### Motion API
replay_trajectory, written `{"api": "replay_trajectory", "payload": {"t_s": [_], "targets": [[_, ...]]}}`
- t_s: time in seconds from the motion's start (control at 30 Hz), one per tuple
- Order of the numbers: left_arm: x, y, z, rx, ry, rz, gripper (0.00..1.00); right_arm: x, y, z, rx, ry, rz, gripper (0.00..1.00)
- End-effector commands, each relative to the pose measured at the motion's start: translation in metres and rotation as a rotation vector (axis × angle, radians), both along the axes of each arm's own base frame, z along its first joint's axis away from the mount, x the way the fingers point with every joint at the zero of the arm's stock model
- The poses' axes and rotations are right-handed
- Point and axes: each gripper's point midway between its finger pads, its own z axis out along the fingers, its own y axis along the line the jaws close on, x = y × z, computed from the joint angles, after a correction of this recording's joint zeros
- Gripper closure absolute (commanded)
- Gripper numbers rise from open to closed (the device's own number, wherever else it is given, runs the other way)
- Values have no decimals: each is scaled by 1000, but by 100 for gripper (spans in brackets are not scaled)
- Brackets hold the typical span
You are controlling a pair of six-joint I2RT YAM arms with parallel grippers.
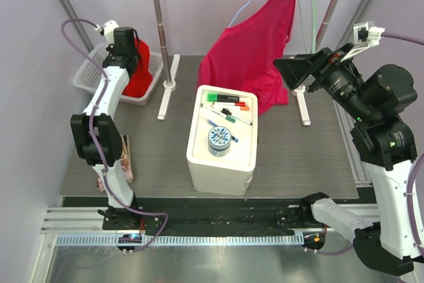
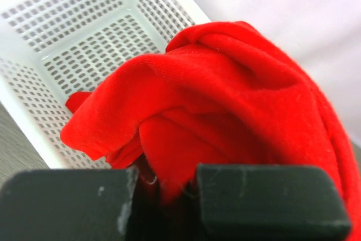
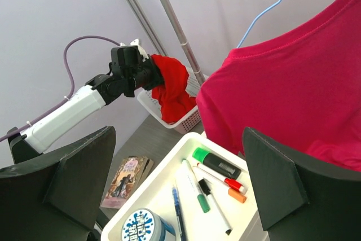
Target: Remove the t-shirt from the hanger
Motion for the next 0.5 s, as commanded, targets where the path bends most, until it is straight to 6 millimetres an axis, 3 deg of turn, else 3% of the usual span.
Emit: {"api": "replay_trajectory", "payload": {"t_s": [0.0,0.17,0.33,0.47], "targets": [[1,19,54,-18,-215,148,100,-1,-3,6,-9,-41,-22,0],[3,16,52,-67,-239,172,100,-2,-4,6,-11,-46,-27,0],[-9,13,50,-93,-257,227,100,-3,-4,6,-12,-48,-25,0],[-18,2,49,1,-245,276,100,-3,-4,4,-15,-45,-25,0]]}}
